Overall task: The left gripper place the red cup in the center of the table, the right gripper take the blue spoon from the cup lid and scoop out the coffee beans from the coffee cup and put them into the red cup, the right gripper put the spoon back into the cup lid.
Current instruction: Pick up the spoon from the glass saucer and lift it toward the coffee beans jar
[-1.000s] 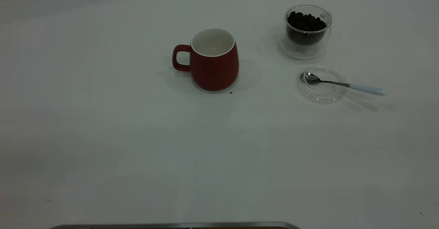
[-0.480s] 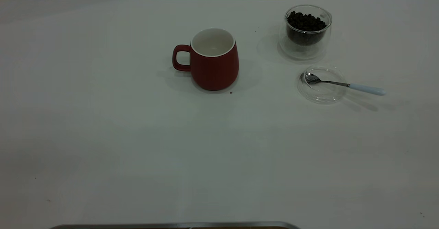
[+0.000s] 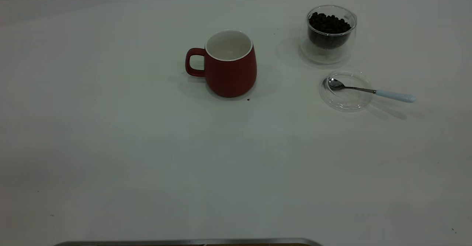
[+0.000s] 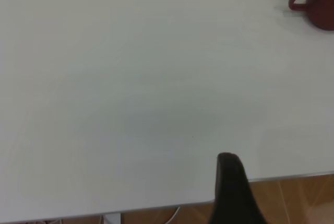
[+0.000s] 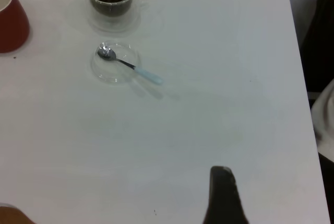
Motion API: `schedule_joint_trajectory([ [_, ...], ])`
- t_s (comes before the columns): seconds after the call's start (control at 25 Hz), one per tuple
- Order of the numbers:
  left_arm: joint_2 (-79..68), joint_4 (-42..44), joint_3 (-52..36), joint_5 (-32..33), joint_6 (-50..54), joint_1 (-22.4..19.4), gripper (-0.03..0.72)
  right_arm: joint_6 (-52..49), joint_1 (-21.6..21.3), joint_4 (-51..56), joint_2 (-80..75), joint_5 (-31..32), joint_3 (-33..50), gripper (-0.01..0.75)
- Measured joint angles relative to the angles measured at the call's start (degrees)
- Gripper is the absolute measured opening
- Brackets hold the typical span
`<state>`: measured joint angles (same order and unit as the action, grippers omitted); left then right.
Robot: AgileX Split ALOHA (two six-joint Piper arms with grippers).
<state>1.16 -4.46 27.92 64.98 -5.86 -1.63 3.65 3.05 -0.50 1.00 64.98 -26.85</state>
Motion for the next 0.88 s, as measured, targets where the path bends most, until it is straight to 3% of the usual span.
schedule_joint_trajectory([
  [0.36,0.0,0.0,0.0,0.0,0.0,0.0,0.533,-0.1,0.0,0.5,0.0,0.0,-0.1,0.548],
  [0.6,0.0,0.0,0.0,0.0,0.0,0.0,0.533,-0.7,0.0,2.1,-6.2,0.0,-4.4,0.548],
  [0.76,0.0,0.0,0.0,0.0,0.0,0.0,0.533,-2.1,0.0,6.2,-18.5,-5.9,-5.9,0.548],
  [0.88,0.0,0.0,0.0,0.0,0.0,0.0,0.533,-2.1,0.0,10.4,-30.3,-15.2,-5.9,0.548],
])
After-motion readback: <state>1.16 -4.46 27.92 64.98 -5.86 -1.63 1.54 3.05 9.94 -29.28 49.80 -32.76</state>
